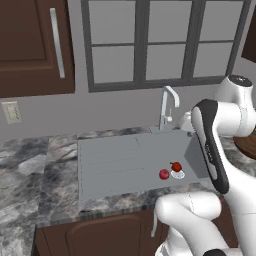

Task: Remove the bell pepper and apple from the sink. Then move the bowl and cup from the counter to the sink for washing.

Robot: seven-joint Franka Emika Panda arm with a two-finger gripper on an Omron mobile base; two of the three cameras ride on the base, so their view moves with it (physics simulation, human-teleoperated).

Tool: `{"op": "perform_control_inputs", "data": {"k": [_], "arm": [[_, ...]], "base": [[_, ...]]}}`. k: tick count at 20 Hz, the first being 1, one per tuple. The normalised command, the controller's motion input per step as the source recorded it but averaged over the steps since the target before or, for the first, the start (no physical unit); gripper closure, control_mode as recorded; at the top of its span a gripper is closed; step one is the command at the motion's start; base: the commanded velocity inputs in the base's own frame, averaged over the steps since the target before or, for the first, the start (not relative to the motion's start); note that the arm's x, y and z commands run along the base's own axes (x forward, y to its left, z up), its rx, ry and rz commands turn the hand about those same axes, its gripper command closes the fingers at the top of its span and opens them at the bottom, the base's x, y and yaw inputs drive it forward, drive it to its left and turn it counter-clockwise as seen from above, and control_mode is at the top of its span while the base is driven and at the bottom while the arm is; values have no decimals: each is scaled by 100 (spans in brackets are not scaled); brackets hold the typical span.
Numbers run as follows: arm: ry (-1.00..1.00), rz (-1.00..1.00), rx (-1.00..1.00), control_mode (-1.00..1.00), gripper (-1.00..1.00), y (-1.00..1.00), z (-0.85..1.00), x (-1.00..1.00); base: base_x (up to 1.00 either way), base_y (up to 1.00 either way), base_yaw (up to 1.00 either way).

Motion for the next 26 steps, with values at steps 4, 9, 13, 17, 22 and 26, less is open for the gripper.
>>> {"op": "perform_control_inputs", "data": {"k": [4, 9, 13, 17, 22, 26], "arm": [[3, -13, 0, -100, -100, 0, -21, 1], [4, -6, 0, -100, -100, -1, -21, 1], [0, 0, 0, -100, -100, -6, -22, 0], [0, 0, 0, -100, -100, -6, -22, 0], [0, 0, 0, -100, -100, -5, -22, 1], [-3, 3, 0, -100, -100, -4, -21, 0]], "base": [[0, 0, 0], [0, 0, 0], [0, 0, 0], [0, 0, 0], [0, 0, 0], [0, 0, 0]]}}
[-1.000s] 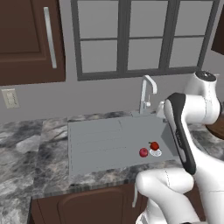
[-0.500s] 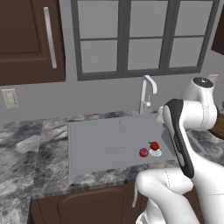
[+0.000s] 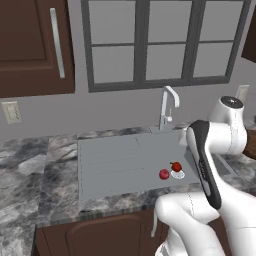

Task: Remove the bell pepper and apple from the sink. Then move the bowl and cup from the counter to the sink for washing.

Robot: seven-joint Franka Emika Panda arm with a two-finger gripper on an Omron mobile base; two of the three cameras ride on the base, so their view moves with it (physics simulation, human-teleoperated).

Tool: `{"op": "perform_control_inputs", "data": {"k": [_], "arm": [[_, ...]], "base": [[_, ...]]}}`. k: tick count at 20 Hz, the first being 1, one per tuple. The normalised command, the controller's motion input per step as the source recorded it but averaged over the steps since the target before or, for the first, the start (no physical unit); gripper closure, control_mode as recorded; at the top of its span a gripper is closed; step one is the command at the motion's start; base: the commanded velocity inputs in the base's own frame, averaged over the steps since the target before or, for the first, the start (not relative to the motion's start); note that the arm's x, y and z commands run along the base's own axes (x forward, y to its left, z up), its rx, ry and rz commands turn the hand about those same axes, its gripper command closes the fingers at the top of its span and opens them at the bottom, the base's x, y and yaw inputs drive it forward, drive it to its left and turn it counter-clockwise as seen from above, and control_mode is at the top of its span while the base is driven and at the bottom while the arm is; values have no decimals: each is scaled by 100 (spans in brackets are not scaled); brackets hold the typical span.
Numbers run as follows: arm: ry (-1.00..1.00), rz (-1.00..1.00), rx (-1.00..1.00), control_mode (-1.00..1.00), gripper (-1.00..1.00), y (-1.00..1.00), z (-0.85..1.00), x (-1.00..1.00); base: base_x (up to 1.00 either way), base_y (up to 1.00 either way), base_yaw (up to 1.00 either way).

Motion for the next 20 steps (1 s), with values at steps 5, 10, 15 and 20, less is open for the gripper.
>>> {"op": "perform_control_inputs", "data": {"k": [5, 10, 15, 20], "arm": [[-2, 5, 0, -100, -100, -5, -20, 3], [0, 7, 3, -100, -100, -4, -18, 11], [-1, 8, 3, -100, -100, -4, -17, 10], [0, 5, 2, -100, -100, -9, -14, 22]], "base": [[0, 0, 0], [0, 0, 0], [0, 0, 0], [0, 0, 0]]}}
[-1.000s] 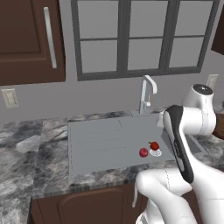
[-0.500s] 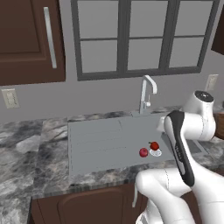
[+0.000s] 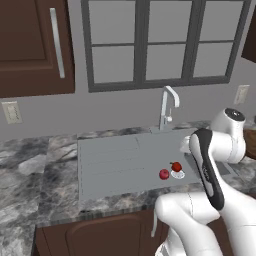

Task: Remove the bell pepper and apple from the sink. Then move the bowl and cup from the counter to the sink for washing.

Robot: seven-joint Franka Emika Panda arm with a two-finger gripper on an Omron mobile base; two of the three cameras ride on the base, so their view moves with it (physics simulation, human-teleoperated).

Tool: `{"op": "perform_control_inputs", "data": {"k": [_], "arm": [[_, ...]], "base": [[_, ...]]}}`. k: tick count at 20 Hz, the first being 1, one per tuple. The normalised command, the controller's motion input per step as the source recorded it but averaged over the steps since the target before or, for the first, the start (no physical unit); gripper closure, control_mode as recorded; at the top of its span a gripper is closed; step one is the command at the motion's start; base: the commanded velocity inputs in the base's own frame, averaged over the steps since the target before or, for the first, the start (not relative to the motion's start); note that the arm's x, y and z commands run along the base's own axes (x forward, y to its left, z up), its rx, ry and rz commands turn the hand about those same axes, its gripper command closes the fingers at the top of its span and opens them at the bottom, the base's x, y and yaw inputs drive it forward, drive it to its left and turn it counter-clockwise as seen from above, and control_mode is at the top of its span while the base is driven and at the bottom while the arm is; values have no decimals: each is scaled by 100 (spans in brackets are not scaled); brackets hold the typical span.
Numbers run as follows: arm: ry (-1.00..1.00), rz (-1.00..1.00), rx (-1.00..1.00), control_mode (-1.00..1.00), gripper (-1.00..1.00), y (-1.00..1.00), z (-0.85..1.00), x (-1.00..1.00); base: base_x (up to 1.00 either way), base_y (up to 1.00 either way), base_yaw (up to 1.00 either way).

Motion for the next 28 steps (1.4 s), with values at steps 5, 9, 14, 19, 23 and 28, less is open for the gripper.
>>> {"op": "perform_control_inputs", "data": {"k": [5, 9, 14, 19, 23, 28], "arm": [[0, 3, 1, -100, -100, -2, -12, 28], [0, 3, 1, -100, -100, 0, -14, 29], [0, 3, 0, -100, -100, 0, -17, 29], [0, 1, 0, -100, -100, -4, -19, 26], [0, 0, 0, -100, -100, -4, -20, 28], [0, 0, 0, -100, -100, -5, -21, 25]], "base": [[0, 0, 0], [0, 0, 0], [0, 0, 0], [0, 0, 0], [0, 0, 0], [0, 0, 0]]}}
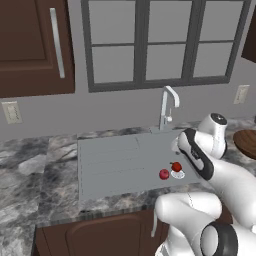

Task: Remove the bell pepper and apple from the sink. Then move the bowl and cup from the counter to the sink for washing.

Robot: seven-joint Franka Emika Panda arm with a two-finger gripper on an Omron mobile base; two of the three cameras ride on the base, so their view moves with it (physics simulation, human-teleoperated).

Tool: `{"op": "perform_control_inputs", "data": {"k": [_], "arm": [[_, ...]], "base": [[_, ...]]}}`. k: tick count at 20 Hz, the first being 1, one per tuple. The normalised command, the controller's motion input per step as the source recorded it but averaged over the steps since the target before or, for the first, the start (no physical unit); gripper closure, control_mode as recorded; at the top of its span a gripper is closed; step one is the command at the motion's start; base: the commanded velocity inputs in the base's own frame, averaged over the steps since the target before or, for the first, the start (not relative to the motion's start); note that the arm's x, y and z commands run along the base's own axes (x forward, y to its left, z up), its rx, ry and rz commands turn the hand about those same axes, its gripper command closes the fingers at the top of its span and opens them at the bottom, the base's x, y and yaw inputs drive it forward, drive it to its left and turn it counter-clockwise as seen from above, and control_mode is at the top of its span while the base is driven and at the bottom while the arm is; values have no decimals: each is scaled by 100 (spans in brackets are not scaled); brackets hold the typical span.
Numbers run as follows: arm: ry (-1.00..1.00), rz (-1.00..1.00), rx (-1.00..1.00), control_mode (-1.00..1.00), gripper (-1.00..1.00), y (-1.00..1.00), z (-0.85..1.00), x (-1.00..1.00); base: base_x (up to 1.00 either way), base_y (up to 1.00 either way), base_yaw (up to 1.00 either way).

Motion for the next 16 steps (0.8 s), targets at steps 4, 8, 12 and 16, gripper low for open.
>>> {"op": "perform_control_inputs", "data": {"k": [4, 8, 12, 16], "arm": [[0, 1, 0, -100, -100, -3, -22, 22], [0, 1, 0, -100, -100, -8, -22, 17], [0, 1, 0, -100, -100, -4, -22, 18], [0, 1, 0, -100, -100, -4, -21, 20]], "base": [[0, 0, 0], [0, 0, 0], [0, 0, 0], [0, 0, 0]]}}
